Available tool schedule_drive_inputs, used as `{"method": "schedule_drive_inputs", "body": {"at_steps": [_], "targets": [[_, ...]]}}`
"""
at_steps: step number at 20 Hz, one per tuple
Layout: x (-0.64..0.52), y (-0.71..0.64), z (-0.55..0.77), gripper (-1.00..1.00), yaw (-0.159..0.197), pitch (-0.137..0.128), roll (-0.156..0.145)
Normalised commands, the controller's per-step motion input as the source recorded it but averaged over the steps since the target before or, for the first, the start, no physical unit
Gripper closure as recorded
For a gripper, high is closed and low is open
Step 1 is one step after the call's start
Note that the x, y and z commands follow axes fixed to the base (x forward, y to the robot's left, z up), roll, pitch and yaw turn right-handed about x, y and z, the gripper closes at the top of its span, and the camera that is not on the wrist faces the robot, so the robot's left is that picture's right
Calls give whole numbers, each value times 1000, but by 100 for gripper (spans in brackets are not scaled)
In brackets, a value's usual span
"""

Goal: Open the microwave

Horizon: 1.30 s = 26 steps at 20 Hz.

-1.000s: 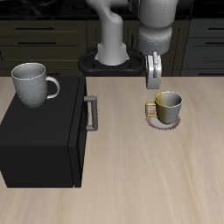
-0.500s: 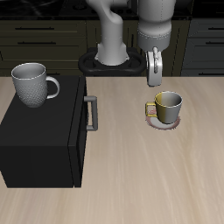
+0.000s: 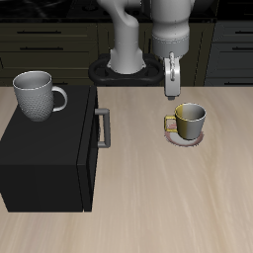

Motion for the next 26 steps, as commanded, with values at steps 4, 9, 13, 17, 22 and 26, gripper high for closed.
{"method": "schedule_drive_inputs", "body": {"at_steps": [4,9,13,17,22,26], "targets": [[2,-10,-14,-100,10,-52,11],[10,-41,-2,-100,47,-42,-5],[16,-77,-59,-100,-31,25,-1],[-36,-125,24,-100,107,22,-224],[12,-107,-15,-100,39,-52,-128],[100,-53,-122,-100,-13,2,-66]]}}
